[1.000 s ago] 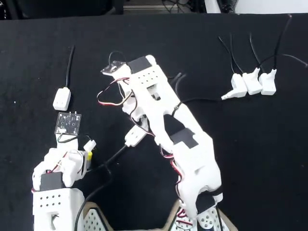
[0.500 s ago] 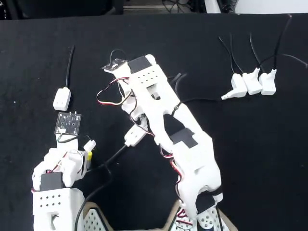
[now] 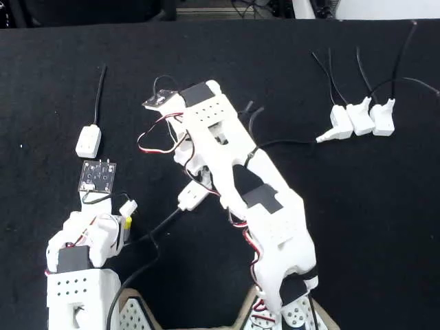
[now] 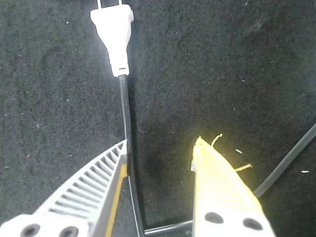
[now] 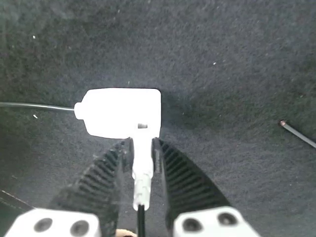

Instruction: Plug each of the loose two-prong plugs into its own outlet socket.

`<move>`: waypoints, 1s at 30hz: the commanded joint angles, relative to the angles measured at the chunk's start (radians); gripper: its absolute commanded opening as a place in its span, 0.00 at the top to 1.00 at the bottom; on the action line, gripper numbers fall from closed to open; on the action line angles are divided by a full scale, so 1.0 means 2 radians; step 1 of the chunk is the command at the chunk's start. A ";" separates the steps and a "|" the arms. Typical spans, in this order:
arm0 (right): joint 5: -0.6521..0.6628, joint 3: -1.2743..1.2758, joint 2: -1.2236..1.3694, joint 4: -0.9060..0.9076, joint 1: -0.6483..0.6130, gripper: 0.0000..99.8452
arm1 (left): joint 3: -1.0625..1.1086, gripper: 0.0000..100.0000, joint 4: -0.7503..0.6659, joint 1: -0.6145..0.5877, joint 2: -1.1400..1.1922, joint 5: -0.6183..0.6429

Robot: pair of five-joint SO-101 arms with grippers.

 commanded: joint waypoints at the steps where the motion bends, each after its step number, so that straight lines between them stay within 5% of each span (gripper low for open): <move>1: 0.003 0.003 -0.003 -0.002 -0.013 0.99 | -0.003 0.78 0.002 -0.005 -0.004 0.005; 30: -0.021 0.126 -0.007 -0.117 -0.023 0.99 | -0.003 0.78 0.002 -0.010 -0.004 0.005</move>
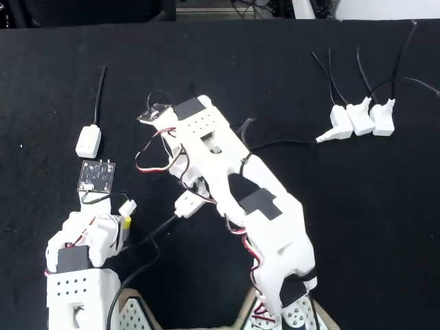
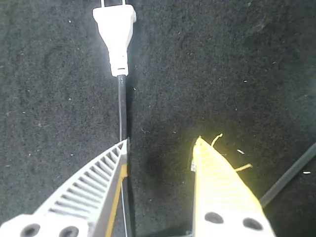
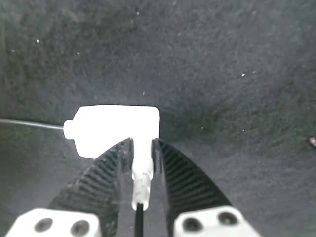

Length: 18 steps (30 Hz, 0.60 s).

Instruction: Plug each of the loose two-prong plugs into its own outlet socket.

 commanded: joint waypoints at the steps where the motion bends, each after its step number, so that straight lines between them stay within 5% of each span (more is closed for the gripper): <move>1: -0.015 0.027 0.005 -0.032 0.008 0.99 | -0.003 0.78 0.002 -0.005 -0.004 0.005; 10: -0.019 0.034 -0.033 -0.029 0.087 0.99 | -0.003 0.78 0.002 -0.005 -0.004 0.005; 18: -0.021 0.093 -0.124 -0.021 0.094 0.99 | -0.003 0.78 0.002 -0.005 -0.004 0.005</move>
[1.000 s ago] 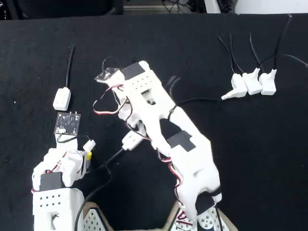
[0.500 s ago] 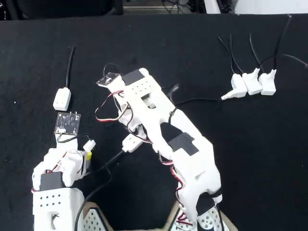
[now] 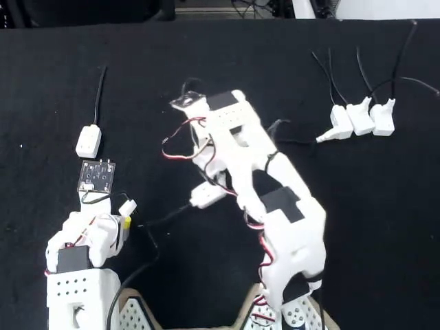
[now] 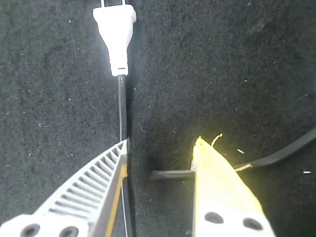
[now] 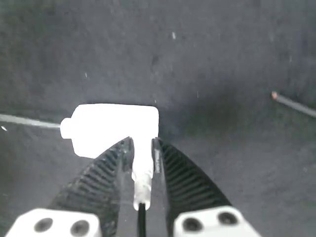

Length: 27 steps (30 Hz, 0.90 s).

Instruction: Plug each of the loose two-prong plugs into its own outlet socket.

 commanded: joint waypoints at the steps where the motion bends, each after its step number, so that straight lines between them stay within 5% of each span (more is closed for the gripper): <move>1: -0.002 0.034 -0.062 -0.015 0.015 0.99 | -0.003 0.78 0.002 -0.005 -0.004 0.005; 10: -0.002 0.152 -0.101 -0.122 0.009 0.99 | -0.003 0.78 0.002 -0.005 -0.004 0.005; 15: -0.002 0.152 -0.137 -0.111 -0.023 0.83 | -0.003 0.78 0.002 -0.005 -0.004 0.005; 18: 0.002 0.152 -0.169 -0.114 -0.041 0.82 | -0.003 0.78 0.002 -0.005 -0.004 0.005; 23: 0.077 0.151 -0.218 -0.110 -0.048 0.83 | -0.003 0.78 0.002 -0.005 -0.004 0.005; 27: 0.236 0.156 -0.246 -0.077 -0.056 0.83 | -0.004 0.78 0.002 -0.006 -0.004 0.005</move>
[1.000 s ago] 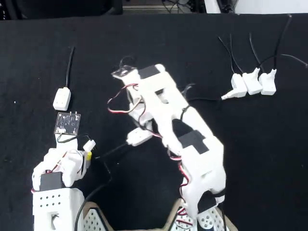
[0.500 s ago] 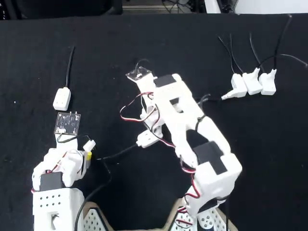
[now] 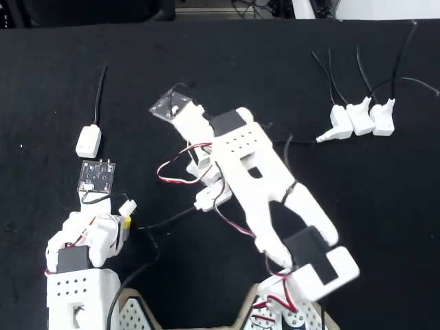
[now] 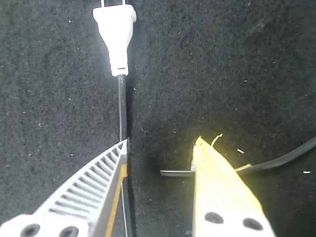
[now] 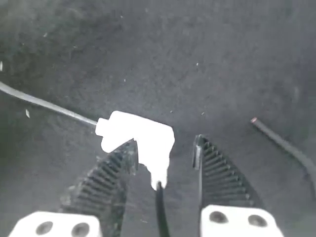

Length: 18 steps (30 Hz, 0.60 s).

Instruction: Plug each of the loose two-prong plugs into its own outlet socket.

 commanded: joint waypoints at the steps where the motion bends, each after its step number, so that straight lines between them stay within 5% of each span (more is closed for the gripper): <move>1: 0.140 0.005 -0.041 0.029 -0.019 0.83 | -0.004 0.78 0.002 -0.006 -0.004 0.005; 11: 0.305 0.072 -0.038 0.033 -0.042 0.83 | -0.003 0.78 0.002 -0.006 -0.004 0.005; 18: 0.321 0.125 -0.038 -0.067 -0.012 0.83 | -0.003 0.78 0.002 -0.006 -0.004 0.005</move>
